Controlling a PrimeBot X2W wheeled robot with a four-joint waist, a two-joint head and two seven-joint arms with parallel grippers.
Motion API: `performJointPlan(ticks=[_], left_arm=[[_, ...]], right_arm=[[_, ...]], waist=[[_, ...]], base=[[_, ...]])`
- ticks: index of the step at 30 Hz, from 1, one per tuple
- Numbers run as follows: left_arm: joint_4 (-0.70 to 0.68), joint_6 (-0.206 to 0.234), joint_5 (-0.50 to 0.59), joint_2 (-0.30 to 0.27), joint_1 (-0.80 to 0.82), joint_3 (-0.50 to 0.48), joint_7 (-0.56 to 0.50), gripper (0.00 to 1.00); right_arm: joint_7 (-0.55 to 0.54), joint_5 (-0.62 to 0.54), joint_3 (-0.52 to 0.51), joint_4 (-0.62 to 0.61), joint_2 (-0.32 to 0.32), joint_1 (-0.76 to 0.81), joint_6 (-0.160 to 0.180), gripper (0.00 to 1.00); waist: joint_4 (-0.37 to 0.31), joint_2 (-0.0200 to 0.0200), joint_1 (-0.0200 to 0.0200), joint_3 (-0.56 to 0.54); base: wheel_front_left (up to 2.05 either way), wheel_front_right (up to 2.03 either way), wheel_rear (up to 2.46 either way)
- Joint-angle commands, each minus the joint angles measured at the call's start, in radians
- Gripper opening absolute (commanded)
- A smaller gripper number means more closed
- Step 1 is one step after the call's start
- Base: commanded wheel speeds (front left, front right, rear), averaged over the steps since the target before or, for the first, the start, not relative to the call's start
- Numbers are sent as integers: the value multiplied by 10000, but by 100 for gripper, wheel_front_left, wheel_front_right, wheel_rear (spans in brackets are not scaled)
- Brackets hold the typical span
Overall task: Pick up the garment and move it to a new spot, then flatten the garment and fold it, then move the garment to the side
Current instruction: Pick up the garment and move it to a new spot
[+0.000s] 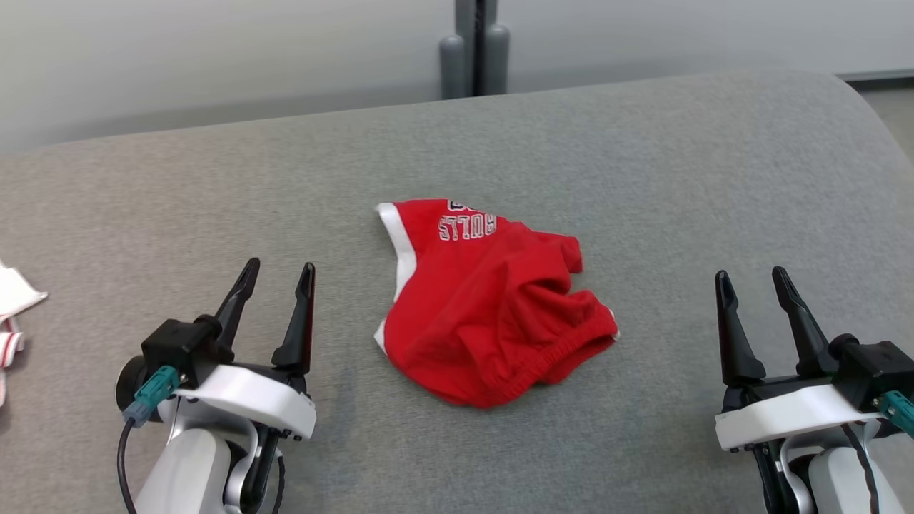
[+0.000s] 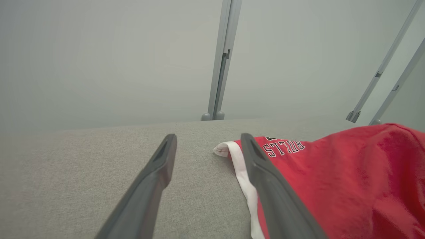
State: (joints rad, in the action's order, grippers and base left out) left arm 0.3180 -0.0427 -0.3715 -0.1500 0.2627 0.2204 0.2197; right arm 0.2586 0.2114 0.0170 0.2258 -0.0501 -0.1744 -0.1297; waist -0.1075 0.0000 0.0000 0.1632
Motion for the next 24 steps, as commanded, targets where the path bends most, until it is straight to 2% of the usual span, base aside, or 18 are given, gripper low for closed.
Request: performJointPlan(ticks=[1,12,24], left_arm=[[-30,41,-51,-51,-134,-29,19,100],[-241,253,-514,-379,-1100,-673,215,100],[-694,469,-513,-588,-1929,-723,195,100]], right_arm=[[17,-35,-15,-2,-92,78,-19,100],[-224,-114,-58,-139,-174,627,-19,100],[-576,-198,-194,-457,-185,1343,-19,100]], waist=[[251,0,0,-192],[756,0,0,-828],[765,0,0,-1339]], base=[[0,0,0],[0,0,0],[0,0,0]])
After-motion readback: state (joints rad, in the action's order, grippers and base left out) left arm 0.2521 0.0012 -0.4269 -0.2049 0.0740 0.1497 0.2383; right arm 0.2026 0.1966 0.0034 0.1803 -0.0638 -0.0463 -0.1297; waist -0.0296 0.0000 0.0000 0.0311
